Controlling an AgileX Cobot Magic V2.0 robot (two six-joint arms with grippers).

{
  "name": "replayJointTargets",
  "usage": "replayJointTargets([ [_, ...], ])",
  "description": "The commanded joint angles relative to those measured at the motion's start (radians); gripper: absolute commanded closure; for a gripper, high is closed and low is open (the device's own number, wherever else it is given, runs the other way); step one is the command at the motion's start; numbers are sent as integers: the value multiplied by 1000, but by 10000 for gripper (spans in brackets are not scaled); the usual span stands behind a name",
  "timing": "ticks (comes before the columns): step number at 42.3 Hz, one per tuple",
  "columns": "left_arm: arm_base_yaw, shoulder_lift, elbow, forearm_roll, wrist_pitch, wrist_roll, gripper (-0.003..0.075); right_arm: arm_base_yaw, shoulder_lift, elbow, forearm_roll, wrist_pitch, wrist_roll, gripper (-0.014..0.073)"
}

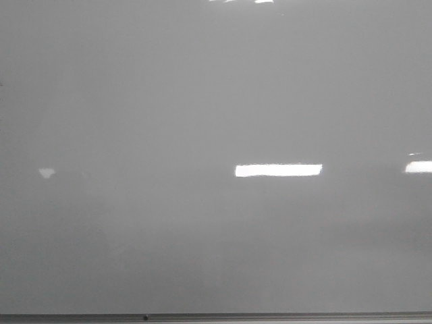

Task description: Write number 9 on whiteboard

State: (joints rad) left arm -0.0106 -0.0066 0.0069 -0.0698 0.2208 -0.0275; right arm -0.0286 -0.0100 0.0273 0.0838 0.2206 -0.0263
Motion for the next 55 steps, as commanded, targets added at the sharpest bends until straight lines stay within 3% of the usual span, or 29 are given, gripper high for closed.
replayJointTargets([
  [1,-4,-17,-13,-10,-73,-3,739,-4,-18,-3,-10,-75,-7,664],
  [29,-4,-17,-13,-10,-80,-3,739,-4,-18,-3,-10,-86,-7,664],
  [42,-4,-17,-13,-8,-260,-3,739,-4,-18,-20,-9,-146,-7,664],
  [48,-4,-17,-47,-6,-379,-3,739,-4,-18,-111,-9,-93,-7,664],
  [55,-4,13,-177,70,-278,-3,739,-4,11,-274,0,54,-4,663],
])
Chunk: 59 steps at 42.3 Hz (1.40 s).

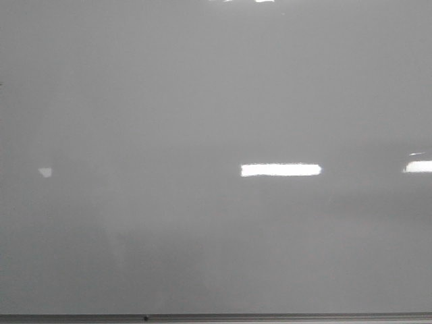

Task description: Write number 9 on whiteboard

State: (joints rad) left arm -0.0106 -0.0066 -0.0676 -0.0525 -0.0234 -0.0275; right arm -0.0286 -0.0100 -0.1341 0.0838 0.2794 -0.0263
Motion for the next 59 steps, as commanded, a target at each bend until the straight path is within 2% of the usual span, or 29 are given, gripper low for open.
replayJointTargets([
  [1,-4,25,-124,74,-9,-3,739,-4,19,-137,7,20,-4,663],
  [5,-4,94,-209,126,94,-3,739,-4,90,-228,30,91,-4,663],
  [11,-4,219,-292,136,185,-3,739,-4,212,-300,39,106,-4,663],
  [19,-4,303,-314,136,176,-3,738,-4,274,-319,39,118,-4,663],
  [23,-4,303,-314,136,176,-3,701,-4,274,-319,39,123,-4,631],
  [27,-4,303,-314,136,176,-3,545,-4,274,-319,39,121,-4,493],
  [33,-4,303,-314,134,176,-3,206,-4,274,-319,39,121,-4,181],
  [36,-4,303,-314,129,171,-3,132,-4,274,-319,39,121,-4,92],
  [39,-4,304,-314,74,154,-3,132,-4,274,-319,39,121,-4,54],
  [45,-30,388,-325,44,171,-3,132,-4,274,-319,39,121,-4,56],
  [54,-163,711,-435,35,230,-3,132,-4,274,-319,39,121,-4,56],
  [59,-192,884,-485,33,222,-18,132,-4,274,-319,39,121,-4,56],
])
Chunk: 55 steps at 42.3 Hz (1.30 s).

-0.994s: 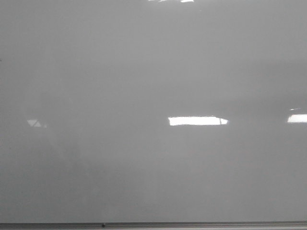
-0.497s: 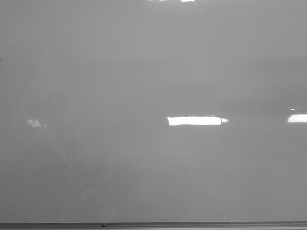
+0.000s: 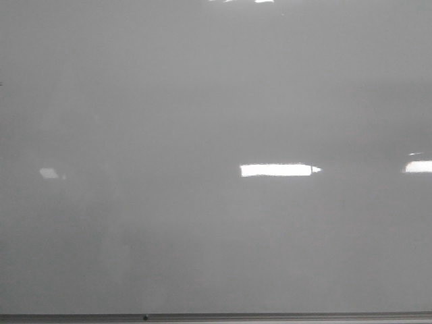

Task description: Write number 9 on whiteboard

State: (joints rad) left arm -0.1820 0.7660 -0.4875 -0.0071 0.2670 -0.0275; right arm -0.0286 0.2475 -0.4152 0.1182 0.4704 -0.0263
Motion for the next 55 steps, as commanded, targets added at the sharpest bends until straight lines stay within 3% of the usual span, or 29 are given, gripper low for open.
replayJointTargets([
  [1,-18,140,-70,-12,-70,-27,132,-4,17,-38,5,-70,-4,56],
  [13,93,416,-94,-25,-259,-64,132,-4,17,-38,5,-70,-4,56],
  [26,95,632,-94,-46,-494,-64,137,-4,17,-38,5,-70,-4,56],
  [31,95,686,-94,-46,-552,-64,173,-4,17,-38,5,-70,-4,56],
  [38,95,710,-94,-46,-570,-64,281,-4,17,-38,5,-70,-4,56],
  [50,95,710,-94,-46,-595,-64,593,-4,17,-38,5,-71,-4,56],
  [55,95,710,-94,-46,-595,-64,682,-4,17,-38,5,-71,-4,56],
])
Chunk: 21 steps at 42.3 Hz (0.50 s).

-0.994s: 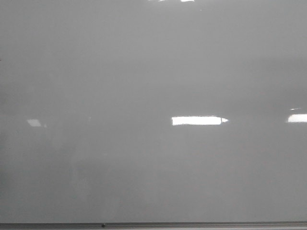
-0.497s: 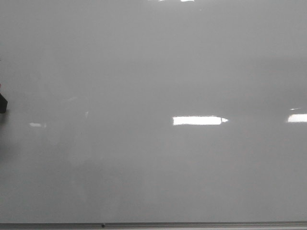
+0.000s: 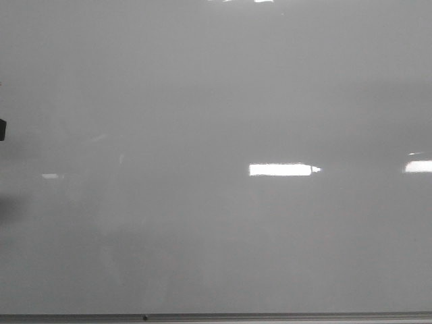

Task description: Write number 9 on whiteboard

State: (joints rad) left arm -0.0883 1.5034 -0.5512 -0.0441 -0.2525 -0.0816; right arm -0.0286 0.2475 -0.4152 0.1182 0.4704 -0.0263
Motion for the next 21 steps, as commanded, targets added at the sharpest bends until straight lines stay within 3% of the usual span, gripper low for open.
replayJointTargets([
  [1,2,-27,-31,-9,-75,-10,694,-4,17,-38,5,-71,-4,56],
  [8,2,-31,-31,-9,-59,-10,722,-4,17,-38,5,-70,-4,56],
  [12,2,-64,-33,-9,21,-10,722,-4,17,-38,5,-70,-4,56],
  [18,-30,-151,-104,-9,337,-6,722,-2,25,-43,5,-44,-5,56],
  [21,-68,-181,-182,-7,571,37,722,3,58,-67,5,12,-25,56],
])
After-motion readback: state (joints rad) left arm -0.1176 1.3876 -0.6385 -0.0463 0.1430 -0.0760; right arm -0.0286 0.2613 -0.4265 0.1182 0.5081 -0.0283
